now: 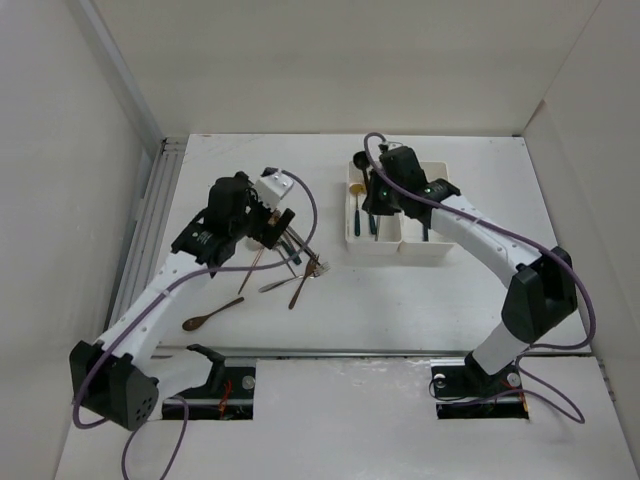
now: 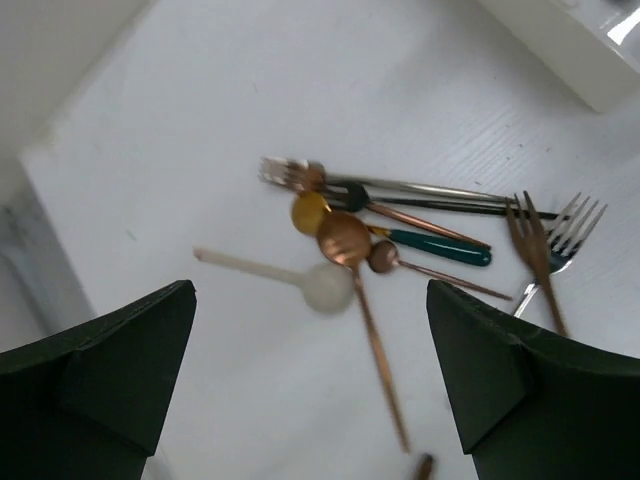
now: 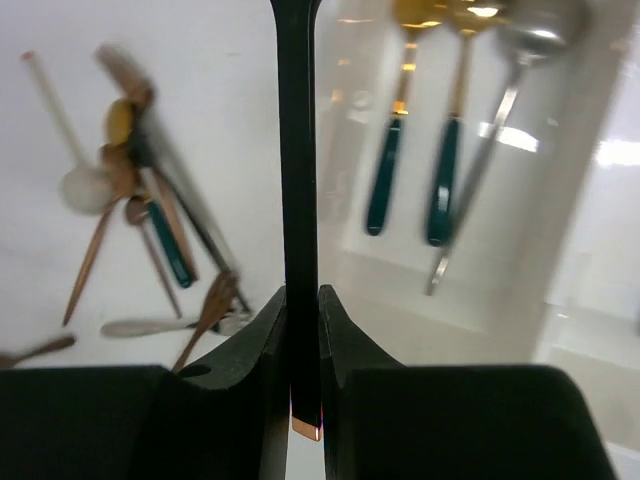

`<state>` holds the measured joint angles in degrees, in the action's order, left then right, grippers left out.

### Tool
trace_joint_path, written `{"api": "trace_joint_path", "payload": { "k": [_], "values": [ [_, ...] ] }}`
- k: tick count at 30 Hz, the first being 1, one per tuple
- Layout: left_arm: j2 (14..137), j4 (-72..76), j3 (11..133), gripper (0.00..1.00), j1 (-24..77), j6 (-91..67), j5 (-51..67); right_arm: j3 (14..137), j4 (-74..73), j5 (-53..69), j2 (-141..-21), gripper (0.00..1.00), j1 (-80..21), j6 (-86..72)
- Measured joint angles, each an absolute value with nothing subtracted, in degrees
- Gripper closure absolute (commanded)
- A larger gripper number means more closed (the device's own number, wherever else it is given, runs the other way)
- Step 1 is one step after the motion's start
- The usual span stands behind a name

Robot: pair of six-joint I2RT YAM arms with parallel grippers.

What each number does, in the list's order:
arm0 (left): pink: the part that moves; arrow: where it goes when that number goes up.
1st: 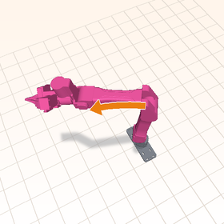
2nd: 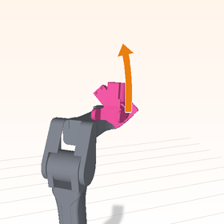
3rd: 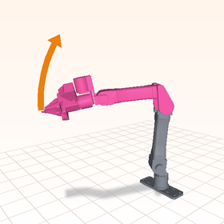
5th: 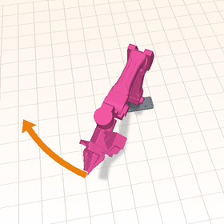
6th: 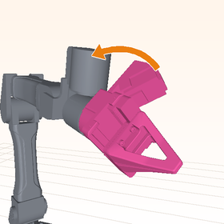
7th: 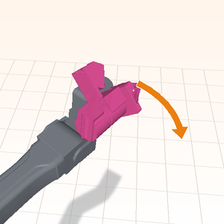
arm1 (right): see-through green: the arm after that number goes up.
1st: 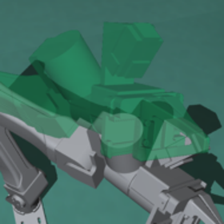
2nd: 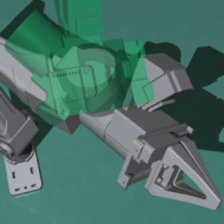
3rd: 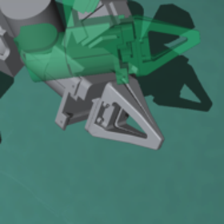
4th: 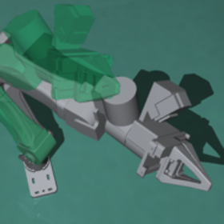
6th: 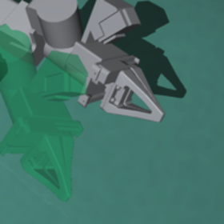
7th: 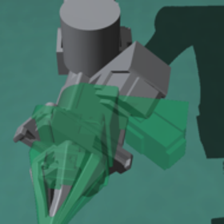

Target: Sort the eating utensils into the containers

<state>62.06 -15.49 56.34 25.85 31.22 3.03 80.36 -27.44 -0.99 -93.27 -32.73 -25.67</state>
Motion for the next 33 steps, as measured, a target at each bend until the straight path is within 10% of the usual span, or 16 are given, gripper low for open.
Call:
{"api": "trace_joint_path", "payload": {
  "k": [10, 15, 21, 33],
  "values": [
    [79.75, -25.41, 57.84, 0.17, 12.95, 3.62, 6.42, 79.44, -26.50, -2.44, -101.71, 1.00, -26.89, -30.52],
    [84.09, -26.85, 59.09, 0.18, 8.51, -0.49, 6.59, 81.08, -27.94, -1.23, -106.59, 0.43, -25.12, -30.96],
    [88.58, -25.61, 64.60, 0.24, 7.75, -1.72, 6.42, 83.79, -29.41, 0.80, -106.96, 0.31, -24.82, -30.65],
    [89.71, -29.26, 67.77, 0.12, 7.57, 66.92, 19.62, 97.14, -33.12, 8.27, -106.94, 0.00, -24.45, -23.66]
  ]
}}
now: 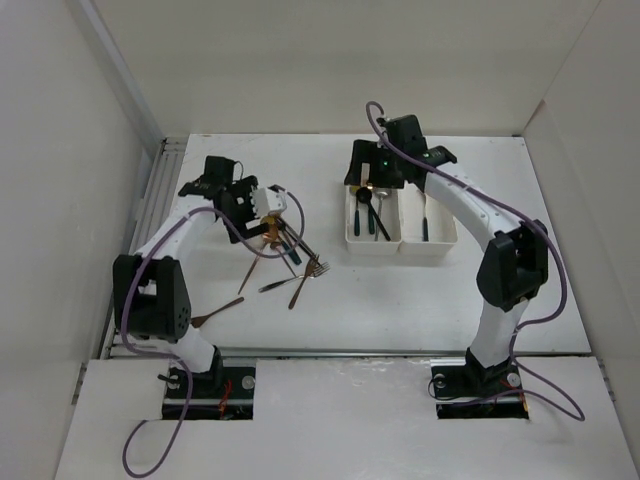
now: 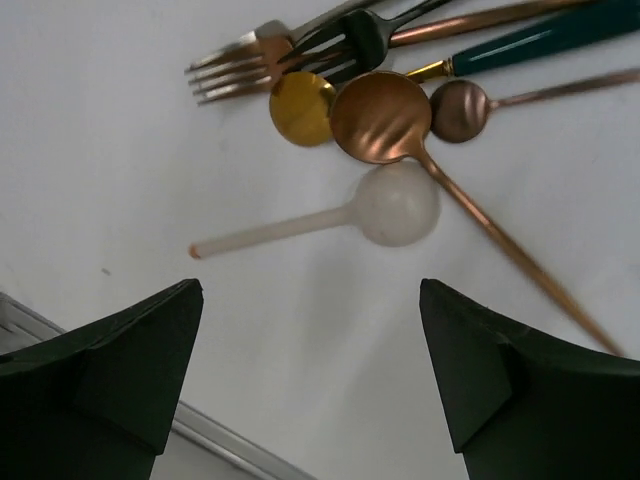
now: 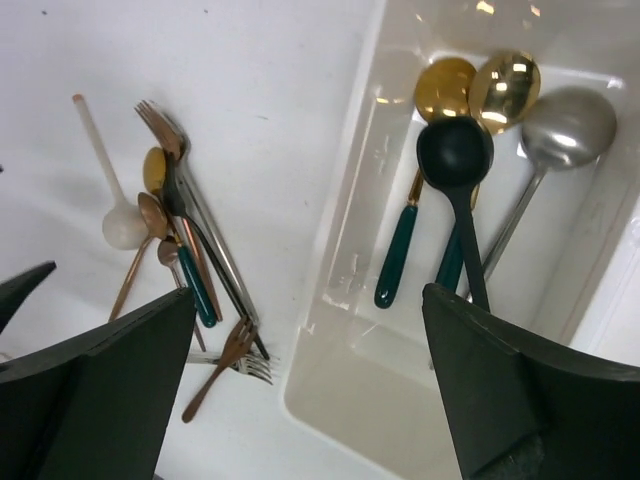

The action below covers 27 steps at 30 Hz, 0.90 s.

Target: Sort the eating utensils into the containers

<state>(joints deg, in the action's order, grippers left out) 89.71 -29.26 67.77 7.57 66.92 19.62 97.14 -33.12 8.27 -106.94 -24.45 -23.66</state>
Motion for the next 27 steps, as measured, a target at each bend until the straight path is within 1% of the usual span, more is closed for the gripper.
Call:
{"api": "trace_joint_path", "payload": {
  "k": [1, 3, 5, 7, 11, 12, 16, 24, 27],
  "values": [
    [90.43, -30.24, 68.69, 0.12, 7.60, 69.87, 19.94, 98.06, -33.23, 8.84, -106.94, 0.00, -24.38, -22.87],
    [97.10, -39.22, 78.08, 0.15, 8.08, 81.91, 20.16, 99.53, -33.98, 9.61, -106.98, 0.00, -24.16, -21.69],
    [105.10, -45.01, 88.53, 0.15, 8.27, 90.45, 20.01, 99.94, -34.44, 10.15, -106.98, 0.00, -23.90, -20.64],
    [110.39, -47.66, 94.02, 0.15, 8.36, 96.95, 19.86, 99.39, -34.35, 10.61, -106.98, 0.00, -23.66, -20.03],
    [112.60, -52.71, 91.61, 0.16, 9.06, 105.41, 19.00, 97.12, -34.48, 11.16, -106.96, 0.00, -23.18, -19.35],
    [112.60, -54.06, 90.54, 0.17, 9.45, 106.74, 18.90, 96.60, -34.46, 11.22, -106.96, 0.00, -22.98, -19.22],
    [112.60, -57.01, 87.53, 0.17, 11.35, 110.06, 17.89, 95.31, -34.48, 11.55, -106.96, 0.00, -22.22, -19.11],
    [113.16, -54.70, 86.61, 0.29, 12.47, 107.74, 17.04, 94.76, -34.37, 11.62, -106.96, 0.00, -20.95, -18.70],
    [114.74, -54.13, 86.61, 0.30, 12.82, 106.65, 15.86, 94.76, -34.37, 11.81, -106.96, 0.00, -20.51, -18.57]
  ]
}}
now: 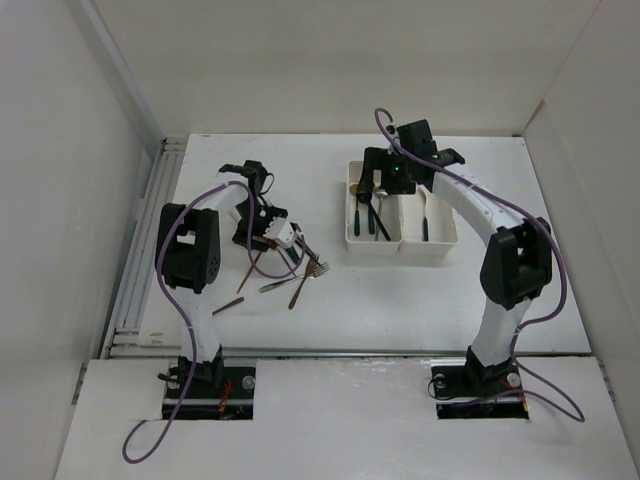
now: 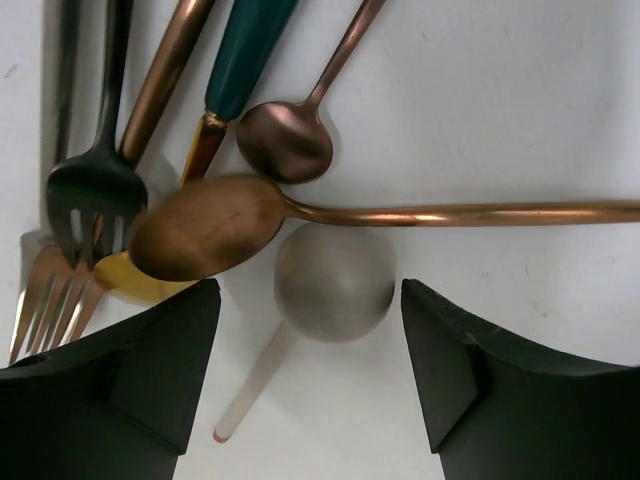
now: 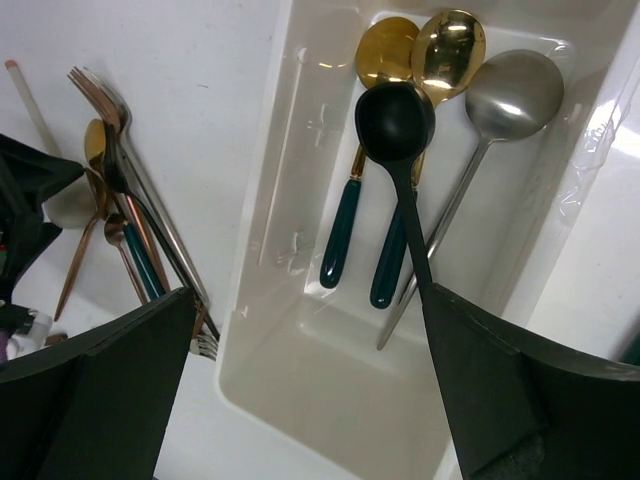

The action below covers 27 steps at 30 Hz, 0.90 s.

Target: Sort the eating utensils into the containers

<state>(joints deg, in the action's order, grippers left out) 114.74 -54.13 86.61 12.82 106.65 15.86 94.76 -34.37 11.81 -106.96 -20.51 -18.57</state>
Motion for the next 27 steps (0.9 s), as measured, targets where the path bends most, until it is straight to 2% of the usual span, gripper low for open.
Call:
{"api": "trace_joint_path", "payload": {
  "k": [9, 13, 15, 18, 22, 27],
  "values": [
    [114.67, -50.81, 82.67, 0.47, 13.47, 106.54, 14.02, 94.76, -34.35, 12.10, -106.96, 0.00, -19.66, -18.28],
    [114.63, -50.74, 82.56, 0.63, 13.58, 106.08, 13.41, 94.76, -34.35, 12.10, -106.96, 0.00, -19.44, -18.15],
    [114.59, -50.61, 82.52, 0.75, 13.56, 105.89, 13.45, 94.76, -34.35, 12.12, -106.96, 0.00, -19.31, -18.15],
    [114.59, -50.46, 82.70, 0.84, 13.65, 104.38, 13.47, 94.76, -34.35, 12.14, -106.96, 0.00, -19.18, -18.15],
    [115.35, -53.67, 87.94, 0.85, 13.67, 101.01, 13.61, 94.76, -34.35, 11.84, -106.74, 0.00, -19.14, -18.15],
    [116.25, -58.17, 107.07, 0.85, 11.42, 93.89, 18.81, 94.50, -34.17, 9.72, -104.53, 0.00, -19.27, -17.30]
  ]
}}
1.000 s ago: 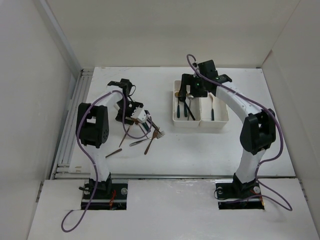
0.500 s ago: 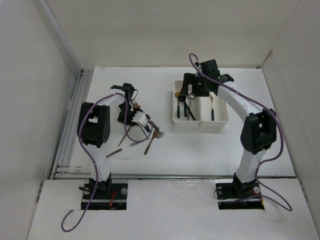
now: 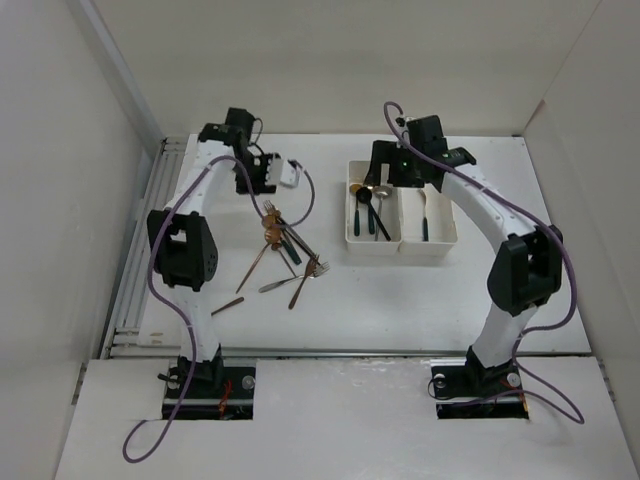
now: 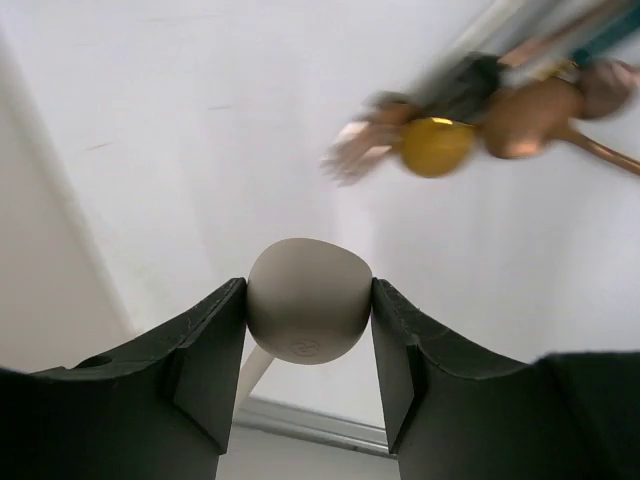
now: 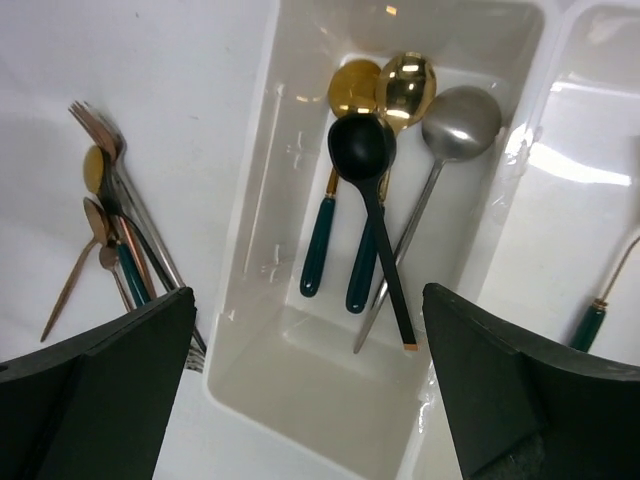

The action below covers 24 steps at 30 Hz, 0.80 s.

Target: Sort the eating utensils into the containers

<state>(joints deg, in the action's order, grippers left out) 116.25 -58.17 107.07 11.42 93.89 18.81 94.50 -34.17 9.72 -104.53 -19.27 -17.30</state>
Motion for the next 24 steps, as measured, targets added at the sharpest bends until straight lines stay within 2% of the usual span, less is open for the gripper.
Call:
{"api": "trace_joint_path", "payload": {
  "k": [4, 7, 11, 13, 14, 19, 21, 24],
  "values": [
    [114.56, -56.77, 120.33, 0.83, 8.91, 80.42, 27.09, 90.50, -30.35, 6.98, -97.73, 0.00, -20.58, -16.80],
    [110.13, -49.78, 121.12, 0.83, 7.97, 61.43, 33.78, 84.29, -24.93, 5.10, -89.54, 0.00, -23.79, -16.69],
    [99.66, -30.35, 110.85, 0.87, 8.19, 29.61, 39.31, 77.58, -15.79, 2.90, -80.27, 0.00, -33.06, -16.69],
    [93.45, -21.34, 103.31, 0.99, 8.38, 16.21, 41.04, 76.44, -11.05, 2.81, -78.50, 0.00, -38.41, -16.86],
    [90.78, -17.19, 100.03, 1.00, 8.58, 9.54, 41.52, 76.23, -8.75, 3.18, -78.35, 0.00, -40.69, -17.28],
    [86.98, -6.63, 96.07, 1.00, 9.26, -16.03, 41.34, 75.81, 1.65, 4.99, -80.97, 0.00, -44.66, -22.81],
    [86.98, -3.92, 94.39, 0.95, 9.32, -23.64, 40.93, 75.81, 3.95, 4.32, -82.98, 0.00, -44.97, -24.88],
    [87.09, -0.91, 91.09, 0.95, 9.34, -32.73, 40.71, 75.81, 5.10, 1.93, -85.97, 0.00, -45.30, -27.27]
  ]
}}
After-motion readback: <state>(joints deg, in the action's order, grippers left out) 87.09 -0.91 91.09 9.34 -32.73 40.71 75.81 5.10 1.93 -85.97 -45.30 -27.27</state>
